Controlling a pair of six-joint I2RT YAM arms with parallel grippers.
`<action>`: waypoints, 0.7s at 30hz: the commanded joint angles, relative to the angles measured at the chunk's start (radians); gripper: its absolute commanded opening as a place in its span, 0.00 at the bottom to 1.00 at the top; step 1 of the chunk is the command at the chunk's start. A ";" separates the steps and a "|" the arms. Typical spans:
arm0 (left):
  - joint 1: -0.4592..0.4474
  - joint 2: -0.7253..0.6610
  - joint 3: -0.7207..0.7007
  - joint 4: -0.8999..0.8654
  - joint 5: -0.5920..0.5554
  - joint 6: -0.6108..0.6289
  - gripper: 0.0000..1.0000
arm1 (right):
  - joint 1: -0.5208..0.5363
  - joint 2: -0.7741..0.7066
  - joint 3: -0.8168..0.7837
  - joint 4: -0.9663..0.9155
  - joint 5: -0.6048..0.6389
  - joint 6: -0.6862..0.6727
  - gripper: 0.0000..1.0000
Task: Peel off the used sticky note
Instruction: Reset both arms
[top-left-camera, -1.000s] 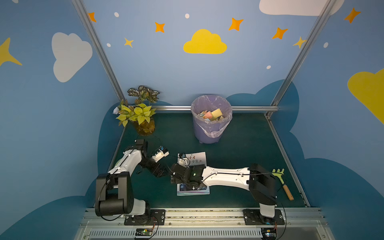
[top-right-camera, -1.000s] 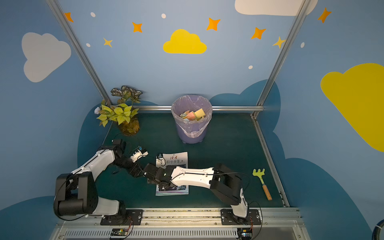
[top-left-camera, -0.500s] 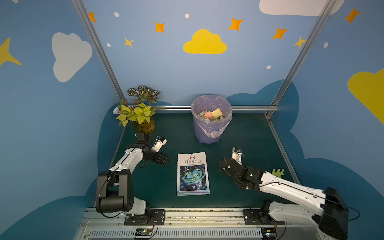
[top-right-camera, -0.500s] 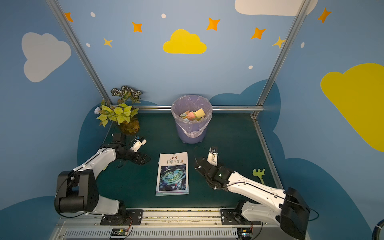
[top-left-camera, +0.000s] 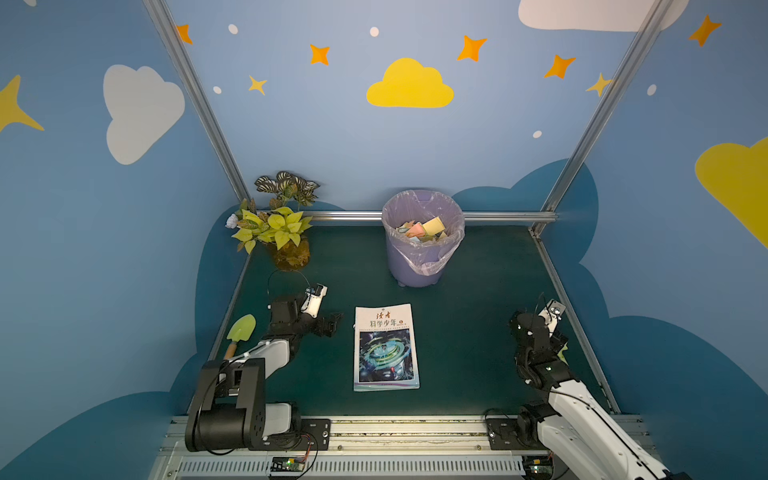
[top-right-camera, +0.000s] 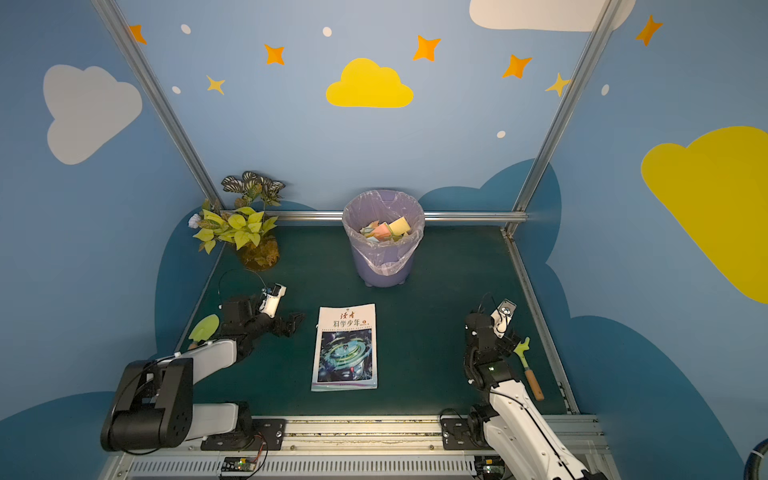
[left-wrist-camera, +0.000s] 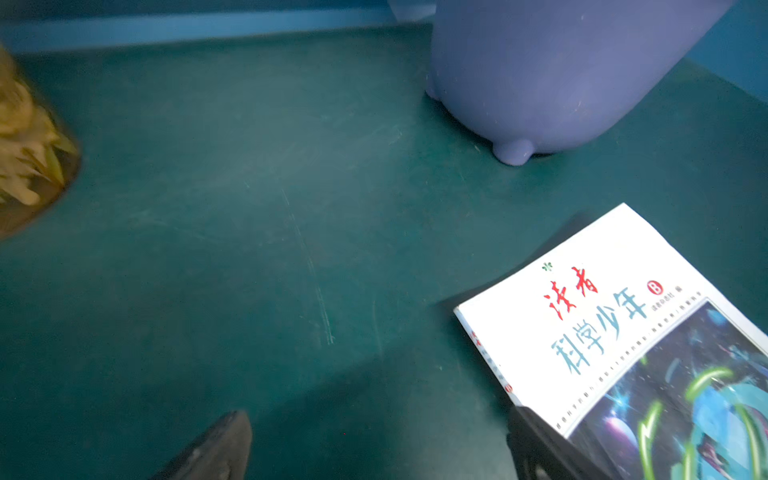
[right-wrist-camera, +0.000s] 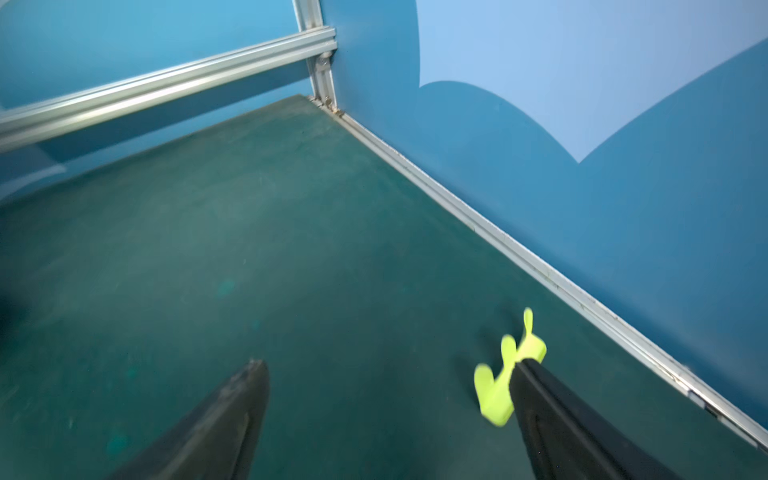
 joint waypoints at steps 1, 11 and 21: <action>-0.007 0.004 0.000 0.233 -0.017 -0.038 1.00 | -0.084 0.087 0.046 0.133 -0.136 -0.105 0.97; -0.032 0.260 -0.138 0.802 -0.047 -0.099 1.00 | -0.128 0.397 -0.033 0.618 -0.230 -0.270 0.97; -0.082 0.230 0.005 0.472 -0.263 -0.104 1.00 | -0.151 0.724 0.073 0.801 -0.431 -0.401 0.97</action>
